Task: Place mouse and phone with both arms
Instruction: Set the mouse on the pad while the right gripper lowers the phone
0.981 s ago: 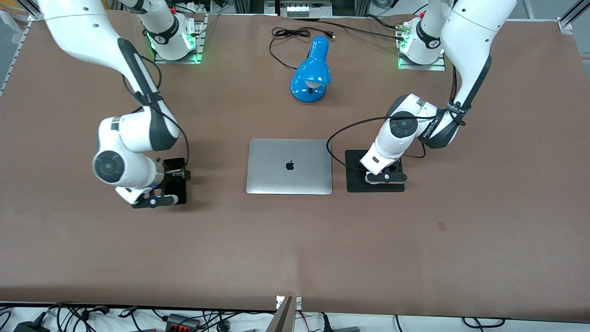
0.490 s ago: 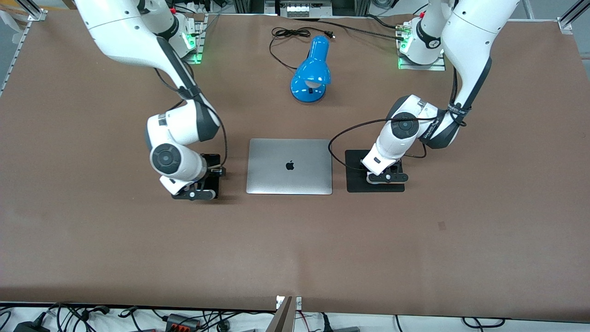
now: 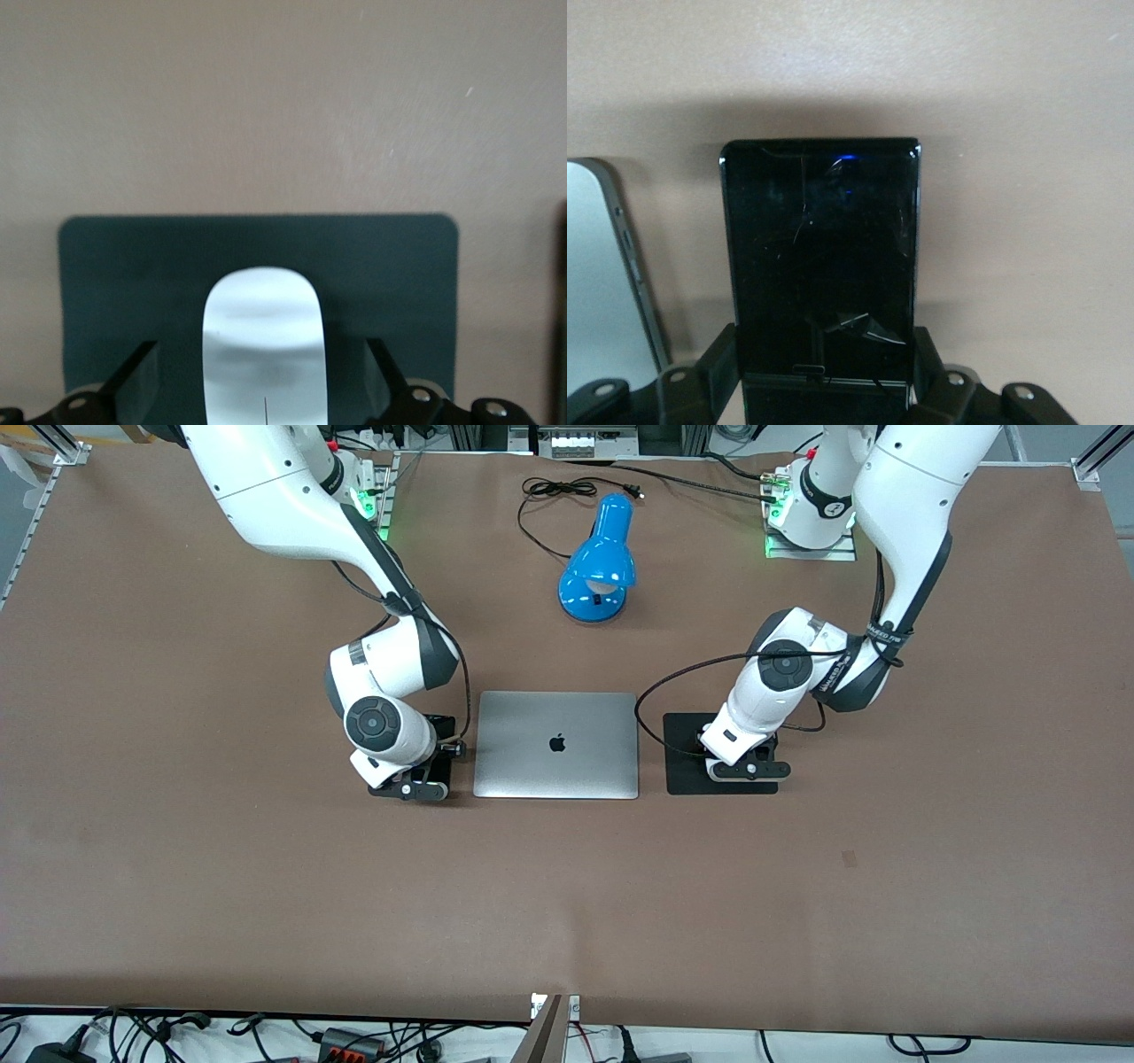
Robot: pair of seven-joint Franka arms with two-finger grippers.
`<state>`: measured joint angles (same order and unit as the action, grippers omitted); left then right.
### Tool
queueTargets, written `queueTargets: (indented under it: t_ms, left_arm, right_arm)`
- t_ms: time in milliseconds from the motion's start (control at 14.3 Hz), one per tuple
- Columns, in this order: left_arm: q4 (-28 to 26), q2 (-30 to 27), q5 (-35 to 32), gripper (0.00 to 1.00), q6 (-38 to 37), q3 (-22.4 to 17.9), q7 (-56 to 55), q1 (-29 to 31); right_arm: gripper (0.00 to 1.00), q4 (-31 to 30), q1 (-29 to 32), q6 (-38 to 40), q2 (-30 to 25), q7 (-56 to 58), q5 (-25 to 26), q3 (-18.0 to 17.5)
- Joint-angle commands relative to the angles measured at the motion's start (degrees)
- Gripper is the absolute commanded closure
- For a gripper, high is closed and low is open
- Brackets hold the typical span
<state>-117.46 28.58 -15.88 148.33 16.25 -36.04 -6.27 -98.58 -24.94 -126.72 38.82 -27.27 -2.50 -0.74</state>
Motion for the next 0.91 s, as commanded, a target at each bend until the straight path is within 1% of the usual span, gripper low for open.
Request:
queueTargets:
  t_ms: [0,70,140,280,350,420,490,631,841]
  left_arm:
    - [0.2,-6.5,-1.6,0.00,-2.1,-0.2,-0.4,2.3]
    - [1.7,-7.7,-1.6,0.00,-4.8,-0.2,1.2,2.8]
    - [4.3,-8.5,-1.6,0.00,-9.9,-0.2,4.5,3.6]
    - [12.3,-8.6,-1.6,0.00,-24.0,0.1,13.9,5.7]
    - [16.0,-8.5,-1.6,0.00,-30.0,0.0,17.9,5.8]
    - [19.5,-8.3,-1.5,0.00,-36.1,0.1,21.4,5.8]
    - [21.6,-8.3,-1.5,0.00,-40.5,0.0,23.6,5.8]
    - [26.3,-8.6,-1.3,0.00,-47.2,0.2,28.5,7.2]
    - [39.1,-8.5,-0.6,0.00,-63.1,0.2,36.6,8.8]
  right_arm:
    - [0.71,-0.6,-0.7,-0.5,-0.6,-0.6,-0.9,0.1]
    - [0.71,-0.7,-0.6,-0.5,-0.6,0.0,-0.9,0.2]
    - [0.70,-1.0,-0.6,-0.5,-0.6,0.1,-0.9,0.2]
    - [0.70,-1.3,-0.8,-0.5,-0.5,0.1,-0.9,0.2]
    - [0.58,-1.4,-0.7,-0.5,-0.5,0.2,-0.9,0.2]
    - [0.29,-1.4,-0.7,-0.5,-0.5,0.2,-0.9,0.2]
    - [0.00,-1.4,-0.8,-0.4,-0.6,0.1,-0.9,0.2]
    - [0.00,-1.1,-0.6,0.1,-1.1,-0.7,-0.9,0.2]
    - [0.00,-0.6,0.1,0.4,-3.6,0.2,-0.8,0.6]
